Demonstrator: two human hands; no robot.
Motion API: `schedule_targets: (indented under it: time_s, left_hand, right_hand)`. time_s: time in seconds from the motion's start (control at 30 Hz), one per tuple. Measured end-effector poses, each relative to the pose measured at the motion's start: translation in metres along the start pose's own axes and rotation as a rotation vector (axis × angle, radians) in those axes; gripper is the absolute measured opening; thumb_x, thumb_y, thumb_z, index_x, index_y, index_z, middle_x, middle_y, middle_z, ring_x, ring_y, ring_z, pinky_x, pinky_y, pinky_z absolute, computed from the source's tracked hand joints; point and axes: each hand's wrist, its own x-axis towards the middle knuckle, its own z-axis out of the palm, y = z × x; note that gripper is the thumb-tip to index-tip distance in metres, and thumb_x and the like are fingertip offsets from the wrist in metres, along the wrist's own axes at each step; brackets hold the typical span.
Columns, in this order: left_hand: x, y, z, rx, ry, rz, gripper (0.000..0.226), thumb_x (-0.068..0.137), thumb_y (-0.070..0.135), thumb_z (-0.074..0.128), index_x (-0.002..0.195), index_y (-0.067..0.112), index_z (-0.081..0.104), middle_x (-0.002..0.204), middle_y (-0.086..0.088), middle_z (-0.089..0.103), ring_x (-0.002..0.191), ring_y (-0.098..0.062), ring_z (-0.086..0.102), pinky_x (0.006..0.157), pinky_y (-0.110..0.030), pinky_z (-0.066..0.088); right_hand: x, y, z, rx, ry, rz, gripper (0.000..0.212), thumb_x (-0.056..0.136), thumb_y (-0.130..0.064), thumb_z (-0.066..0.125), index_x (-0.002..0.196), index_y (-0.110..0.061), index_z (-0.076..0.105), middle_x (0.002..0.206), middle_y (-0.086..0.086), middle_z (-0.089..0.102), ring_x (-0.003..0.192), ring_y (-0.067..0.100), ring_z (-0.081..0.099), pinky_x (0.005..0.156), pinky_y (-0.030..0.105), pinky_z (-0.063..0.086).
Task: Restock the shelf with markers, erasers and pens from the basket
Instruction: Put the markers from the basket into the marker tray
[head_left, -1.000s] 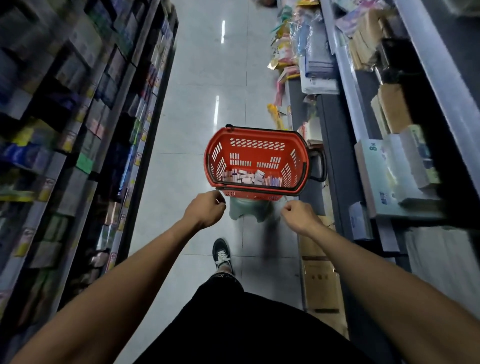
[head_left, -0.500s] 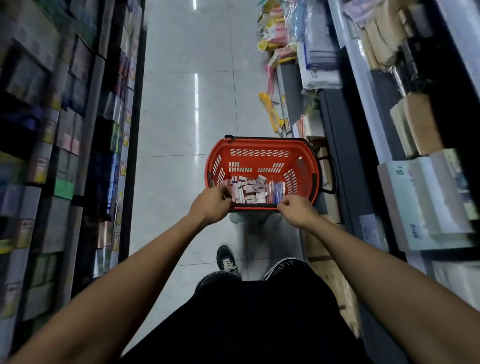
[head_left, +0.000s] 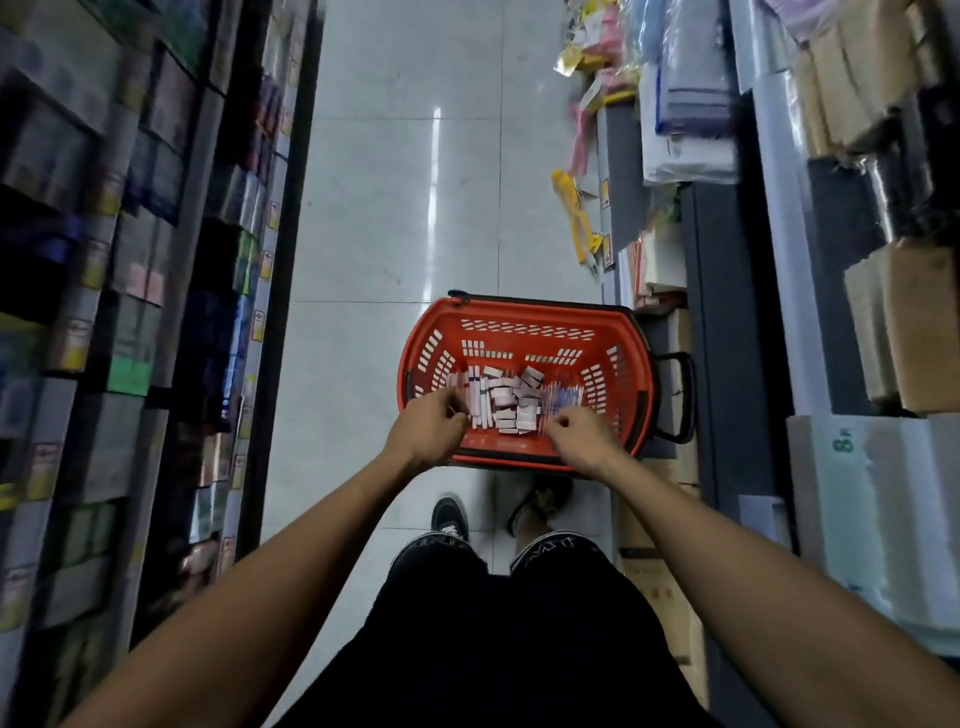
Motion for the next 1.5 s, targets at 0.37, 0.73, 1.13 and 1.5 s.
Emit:
schedule_targets:
  time_s: [0.37, 0.73, 1.13, 1.5]
  left_hand:
    - [0.113, -0.049, 0.054, -0.225, 0.041, -0.216, 0.013, 0.100, 0.025, 0.059, 0.104, 0.021, 0.070, 0.100, 0.011, 0.067, 0.080, 0.002, 0.060, 0.063, -0.019, 0.043]
    - [0.241, -0.138, 0.147, -0.507, -0.032, -0.437, 0.019, 0.102, 0.024, 0.061, 0.085, 0.020, 0.070, 0.077, 0.004, 0.073, 0.074, -0.016, 0.069, 0.070, -0.030, 0.055]
    - [0.300, -0.150, 0.201, -0.819, 0.058, -0.722, 0.016, 0.095, 0.010, 0.060, 0.085, 0.013, 0.072, 0.076, -0.005, 0.072, 0.073, -0.023, 0.065, 0.075, -0.041, 0.055]
    - [0.307, -0.147, 0.215, -0.745, 0.249, -0.808, 0.019, 0.094, 0.013, 0.054, 0.078, 0.008, 0.063, 0.075, -0.008, 0.060, 0.072, -0.023, 0.052, 0.066, -0.038, 0.042]
  right_hand:
    - [0.117, 0.013, 0.062, 0.220, -0.129, 0.098, 0.024, 0.099, -0.018, 0.056, 0.088, -0.002, 0.071, 0.091, 0.018, 0.072, 0.080, 0.025, 0.061, 0.068, 0.032, 0.042]
    - [0.278, 0.034, 0.188, 0.233, -0.161, 0.191, 0.020, 0.099, -0.023, 0.057, 0.109, -0.018, 0.075, 0.111, 0.005, 0.075, 0.100, 0.025, 0.069, 0.084, 0.033, 0.053]
    - [0.370, 0.054, 0.276, -0.100, -0.010, 0.259, 0.023, 0.095, -0.016, 0.055, 0.108, -0.008, 0.072, 0.113, 0.020, 0.071, 0.103, 0.040, 0.068, 0.074, 0.034, 0.044]
    - [0.383, 0.044, 0.288, -0.230, 0.145, 0.275, 0.016, 0.090, -0.005, 0.059, 0.094, -0.009, 0.074, 0.102, 0.016, 0.073, 0.093, 0.038, 0.071, 0.063, 0.033, 0.042]
